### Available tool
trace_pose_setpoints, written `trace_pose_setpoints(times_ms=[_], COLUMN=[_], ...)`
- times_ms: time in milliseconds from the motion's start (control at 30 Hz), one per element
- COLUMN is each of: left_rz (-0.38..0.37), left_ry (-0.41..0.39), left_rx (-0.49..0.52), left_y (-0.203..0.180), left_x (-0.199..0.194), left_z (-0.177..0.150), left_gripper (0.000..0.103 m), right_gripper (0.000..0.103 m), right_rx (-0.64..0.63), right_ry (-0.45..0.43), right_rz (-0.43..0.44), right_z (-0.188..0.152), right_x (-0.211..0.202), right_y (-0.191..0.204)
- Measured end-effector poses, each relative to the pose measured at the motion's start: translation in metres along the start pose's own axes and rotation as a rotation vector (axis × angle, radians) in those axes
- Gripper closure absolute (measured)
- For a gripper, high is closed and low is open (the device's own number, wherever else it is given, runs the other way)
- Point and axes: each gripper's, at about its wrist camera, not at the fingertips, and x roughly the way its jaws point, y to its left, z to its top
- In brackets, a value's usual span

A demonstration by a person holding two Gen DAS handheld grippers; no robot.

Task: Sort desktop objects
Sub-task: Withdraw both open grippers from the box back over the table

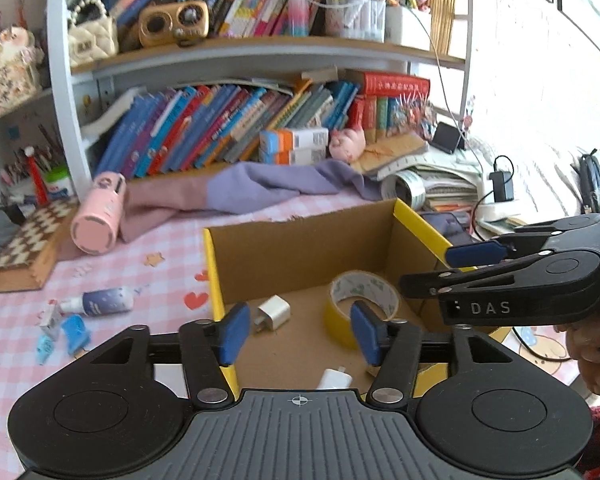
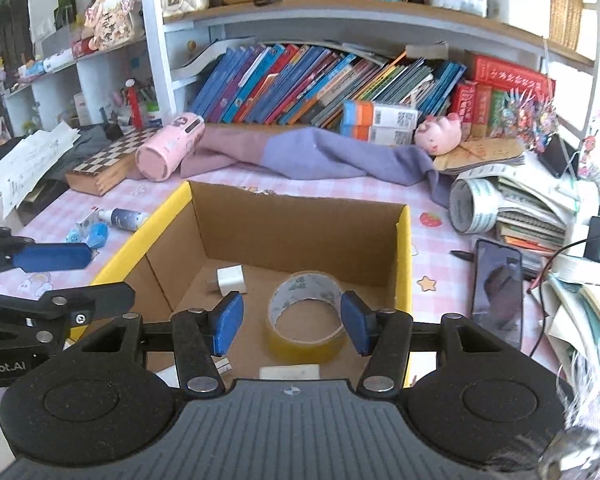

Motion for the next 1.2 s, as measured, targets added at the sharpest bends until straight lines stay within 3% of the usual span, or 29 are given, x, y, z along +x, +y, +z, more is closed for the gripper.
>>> trace_pose_setpoints(times_ms=[133,333,667,1200], left_rz=[-0.011,-0.032,-0.050,-0.023], left_ry=[-0.017,-0.048,-0.034,0.028], left_rx=[0.000,0.022,0.015,0.021], left_y=[0.005,0.016,0.050,0.104], left_x=[-0.008,-0.027,-0.068,-0.109], left_z=[-0.004,-0.011,-0.041,-0.095], left_gripper=[0.034,0.034,0.033,0.033], right_gripper=[0.050,0.050,0.050,0.049], right_rx=[0.020,0.068,0.129,0.159], right_ry=[-0.017,-0.042,-0.048,-0.009], right_rz=[-0.042,-0.106,-0.188,-0.213], right_z=[-0.005,-0.014,-0.042,-0.083], right_x=[-0.012,-0.030,-0.059,-0.075], right_y=[0.005,0.020,0.070,0.157])
